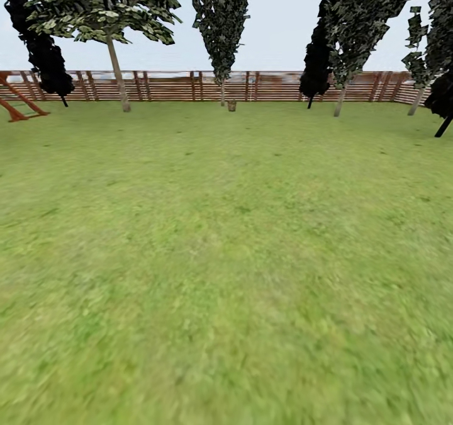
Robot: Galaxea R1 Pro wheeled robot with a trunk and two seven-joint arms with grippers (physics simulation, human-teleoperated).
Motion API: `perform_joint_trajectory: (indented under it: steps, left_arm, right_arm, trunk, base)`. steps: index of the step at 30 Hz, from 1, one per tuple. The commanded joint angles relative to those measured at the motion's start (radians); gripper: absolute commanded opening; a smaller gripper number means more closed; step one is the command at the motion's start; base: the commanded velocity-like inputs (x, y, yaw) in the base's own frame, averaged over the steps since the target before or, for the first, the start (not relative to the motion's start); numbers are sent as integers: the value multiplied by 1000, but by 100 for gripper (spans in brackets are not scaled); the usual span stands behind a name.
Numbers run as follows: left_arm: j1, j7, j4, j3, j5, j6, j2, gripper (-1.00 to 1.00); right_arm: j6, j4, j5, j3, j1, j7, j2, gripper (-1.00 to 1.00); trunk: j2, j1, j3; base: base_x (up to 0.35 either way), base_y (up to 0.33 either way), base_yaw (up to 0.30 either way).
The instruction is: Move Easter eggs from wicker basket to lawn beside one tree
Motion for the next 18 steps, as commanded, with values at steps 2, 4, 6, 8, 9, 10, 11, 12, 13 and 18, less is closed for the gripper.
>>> perform_joint_trajectory:
  steps: [2,4,6,8,9,10,11,12,13,18]
  left_arm:
    - [1,0,-2,1,1,-1,0,100]
    - [0,1,-2,1,2,-1,0,100]
    - [0,1,-2,1,1,-1,0,100]
    - [1,1,-2,1,1,-1,0,100]
    - [0,0,-2,1,1,-1,0,100]
    - [1,0,-2,1,1,-1,0,100]
    - [1,1,-2,1,1,-1,0,100]
    - [1,1,-2,1,1,-1,0,100]
    - [1,1,-2,1,1,-1,0,100]
    - [1,1,-2,1,1,-1,0,100]
  right_arm:
    - [-3,1,3,1,-1,0,-1,100]
    - [-3,1,3,1,-1,0,0,100]
    - [-3,1,3,1,-1,0,0,100]
    - [-3,1,3,1,-1,0,1,100]
    - [-3,1,3,1,-1,0,1,100]
    - [-3,1,2,1,-1,0,1,100]
    - [-3,1,2,1,-1,0,1,100]
    - [-3,1,3,1,-1,0,1,100]
    - [-3,1,3,1,-1,0,1,100]
    - [-3,1,3,1,-1,0,1,100]
  trunk:
    - [0,1,-1]
    - [0,1,-1]
    - [0,1,-1]
    - [0,1,-1]
    - [0,1,-1]
    - [0,1,-1]
    - [0,1,-1]
    - [0,1,-1]
    - [0,1,-1]
    - [0,1,-1]
  base:
    - [326,0,0]
    - [326,0,0]
    - [326,0,0]
    - [326,0,0]
    - [326,0,0]
    - [326,0,0]
    - [326,0,0]
    - [326,0,0]
    - [326,0,0]
    - [327,0,0]
